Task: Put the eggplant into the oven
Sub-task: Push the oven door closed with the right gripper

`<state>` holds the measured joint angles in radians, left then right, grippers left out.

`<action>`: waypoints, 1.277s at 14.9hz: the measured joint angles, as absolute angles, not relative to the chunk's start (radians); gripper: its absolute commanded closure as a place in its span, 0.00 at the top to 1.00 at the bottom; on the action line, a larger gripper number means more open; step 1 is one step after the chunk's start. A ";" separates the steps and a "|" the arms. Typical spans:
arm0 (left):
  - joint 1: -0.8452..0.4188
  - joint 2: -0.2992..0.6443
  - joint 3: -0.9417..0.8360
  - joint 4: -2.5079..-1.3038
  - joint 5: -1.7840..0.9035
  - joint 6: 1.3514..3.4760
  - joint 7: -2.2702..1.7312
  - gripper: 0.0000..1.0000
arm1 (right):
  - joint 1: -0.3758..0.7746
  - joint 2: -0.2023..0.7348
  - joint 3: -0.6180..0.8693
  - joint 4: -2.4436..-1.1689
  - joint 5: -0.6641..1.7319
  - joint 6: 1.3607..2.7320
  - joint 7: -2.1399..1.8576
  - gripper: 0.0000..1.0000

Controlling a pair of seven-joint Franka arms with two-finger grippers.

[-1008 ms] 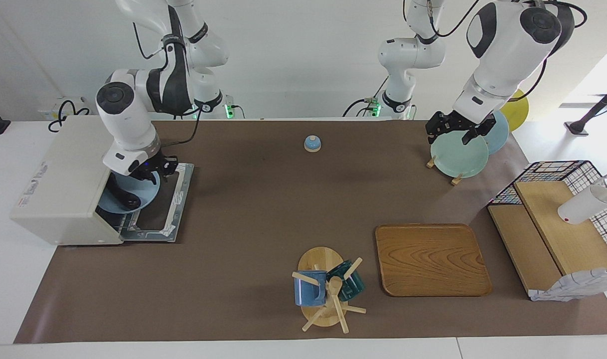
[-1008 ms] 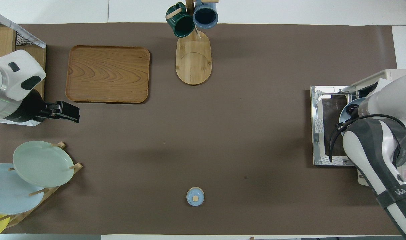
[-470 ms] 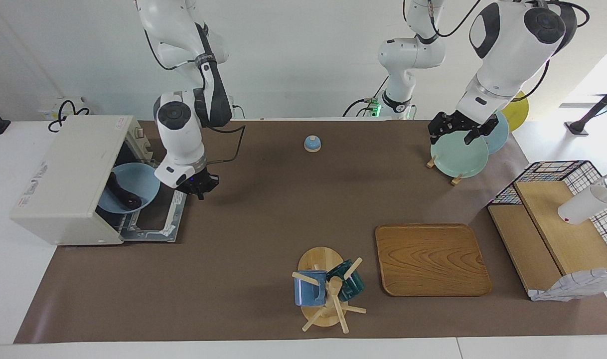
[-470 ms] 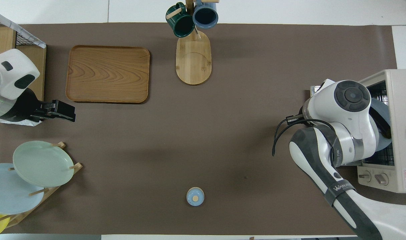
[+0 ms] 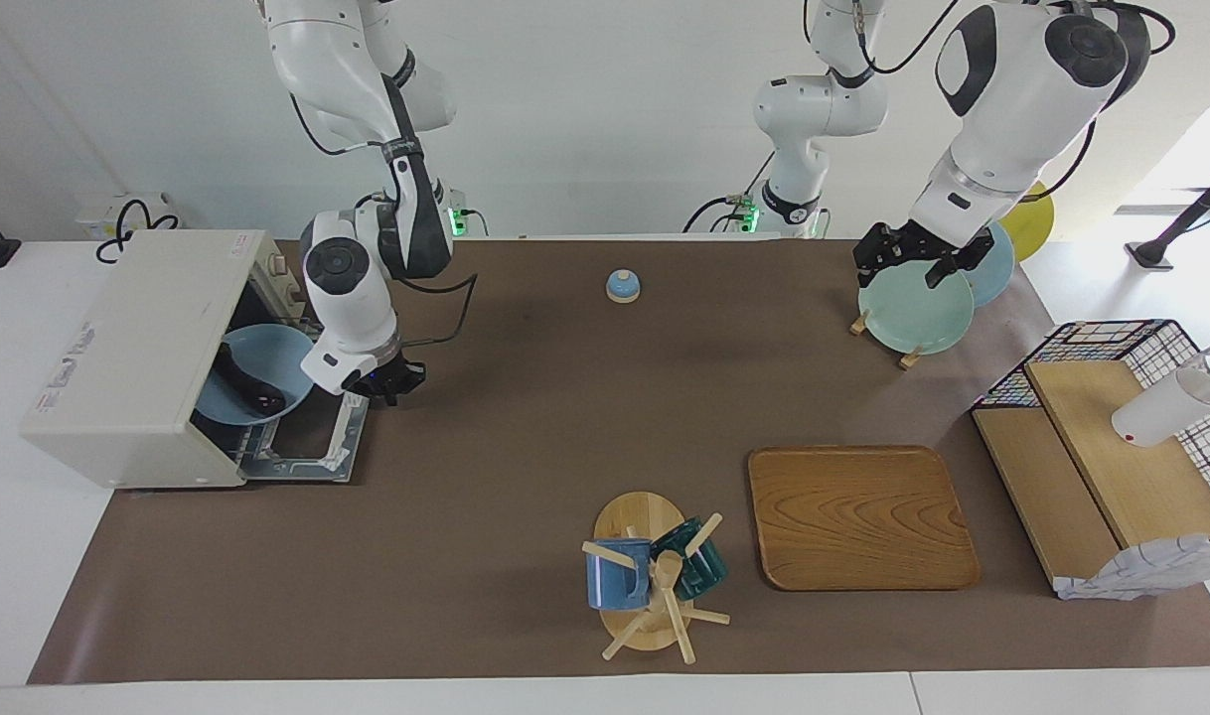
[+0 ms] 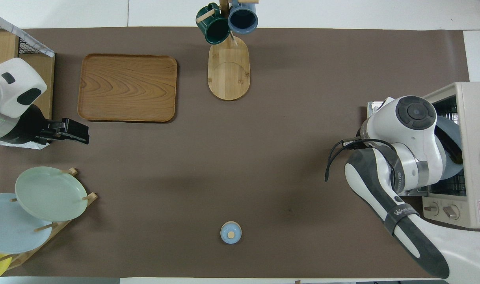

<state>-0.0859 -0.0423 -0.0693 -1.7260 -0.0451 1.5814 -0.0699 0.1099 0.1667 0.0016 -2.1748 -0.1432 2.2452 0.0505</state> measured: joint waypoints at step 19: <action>-0.086 -0.042 -0.069 -1.726 -0.045 1.581 -0.070 1.00 | 0.107 0.126 0.027 -2.045 -0.380 1.977 -0.079 0.00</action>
<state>-0.0859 -0.0423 -0.0693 -1.7260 -0.0451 1.5814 -0.0699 0.1069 0.1257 0.0272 -2.0455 -0.3799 1.9773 -0.0785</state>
